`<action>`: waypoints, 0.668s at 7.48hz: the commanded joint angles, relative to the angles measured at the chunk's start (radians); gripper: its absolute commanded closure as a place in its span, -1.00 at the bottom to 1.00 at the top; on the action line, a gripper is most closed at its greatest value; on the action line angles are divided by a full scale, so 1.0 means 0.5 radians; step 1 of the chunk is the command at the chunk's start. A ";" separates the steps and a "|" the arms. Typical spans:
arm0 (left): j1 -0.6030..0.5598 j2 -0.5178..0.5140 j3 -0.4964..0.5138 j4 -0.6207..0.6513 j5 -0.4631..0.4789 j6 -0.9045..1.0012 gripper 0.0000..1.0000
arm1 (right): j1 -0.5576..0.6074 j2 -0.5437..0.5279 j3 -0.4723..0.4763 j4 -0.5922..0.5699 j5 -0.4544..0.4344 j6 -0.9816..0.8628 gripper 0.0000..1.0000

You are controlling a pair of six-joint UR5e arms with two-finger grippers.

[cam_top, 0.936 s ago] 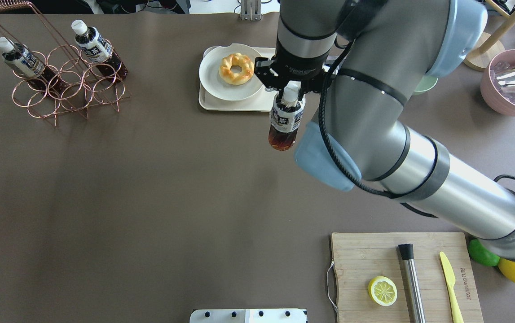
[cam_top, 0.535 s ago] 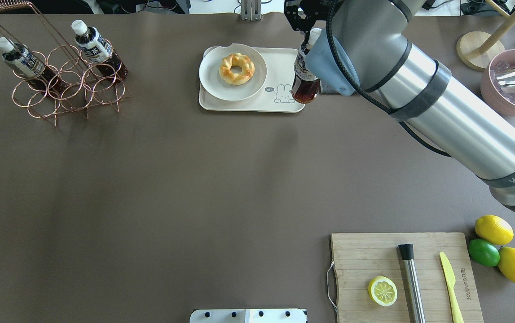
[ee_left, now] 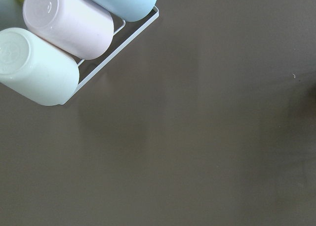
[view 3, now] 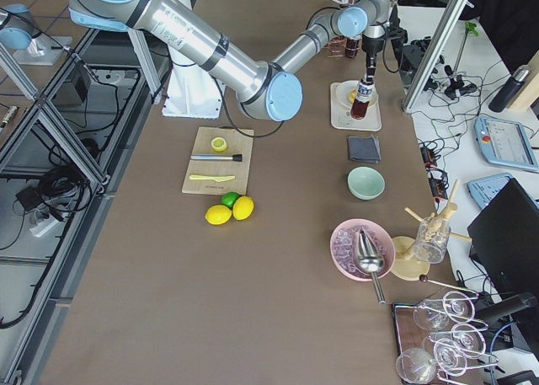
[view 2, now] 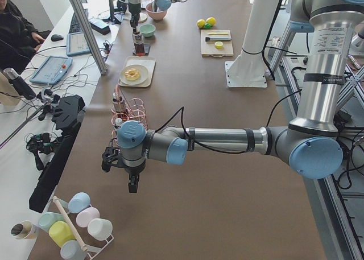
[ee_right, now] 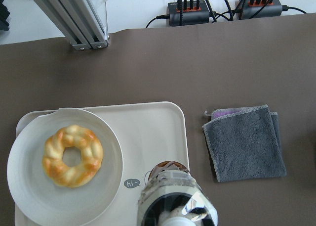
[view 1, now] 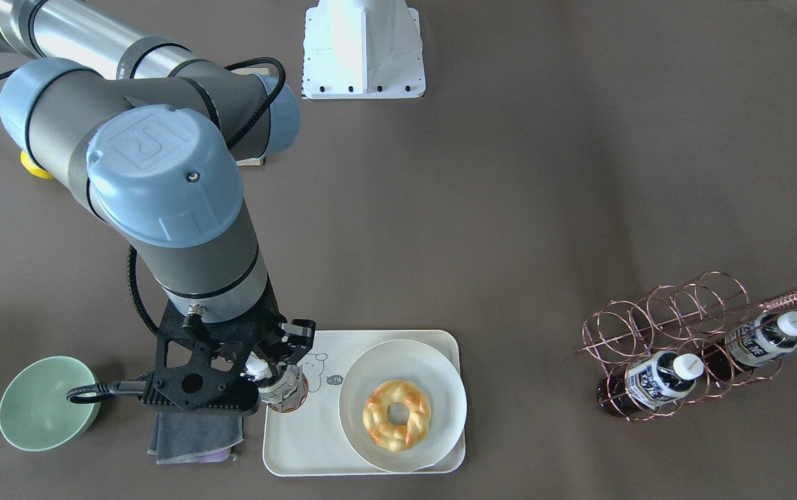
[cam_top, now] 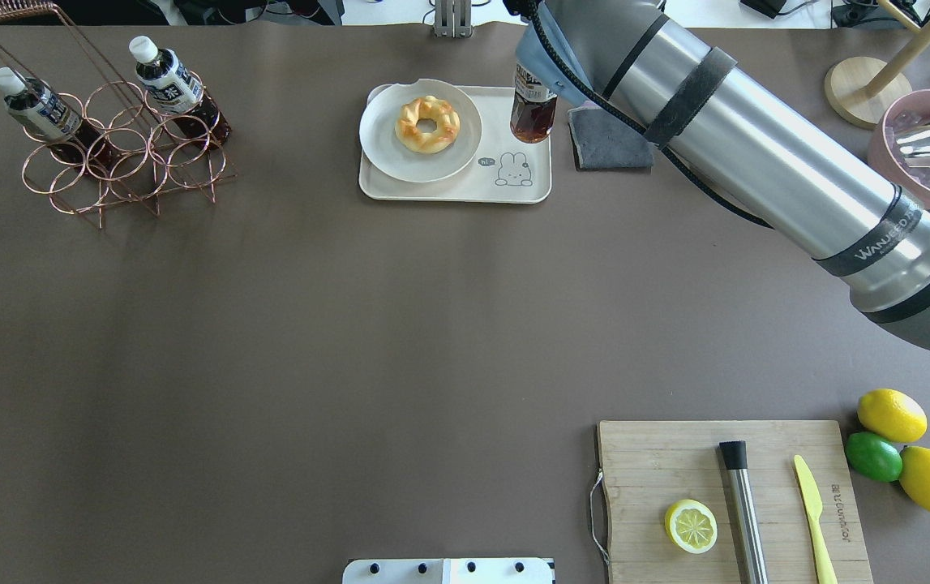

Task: Place tea on tray
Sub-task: 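Lift and carry the tea bottle with the right gripper onto the white tray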

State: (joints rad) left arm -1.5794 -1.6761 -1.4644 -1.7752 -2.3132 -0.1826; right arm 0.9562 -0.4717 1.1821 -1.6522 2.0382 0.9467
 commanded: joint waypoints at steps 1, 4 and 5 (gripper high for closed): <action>0.002 -0.007 0.008 0.004 0.000 0.000 -0.96 | -0.050 0.002 -0.131 0.141 -0.020 0.003 1.00; 0.002 -0.026 0.039 0.001 0.000 0.000 -0.96 | -0.090 -0.011 -0.131 0.147 -0.042 0.006 1.00; 0.002 -0.026 0.039 0.001 0.000 0.000 -0.96 | -0.087 -0.014 -0.134 0.150 -0.054 0.006 1.00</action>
State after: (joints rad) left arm -1.5785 -1.6878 -1.4502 -1.7740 -2.3132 -0.1826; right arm 0.9154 -0.4759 1.1173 -1.5791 2.0187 0.9492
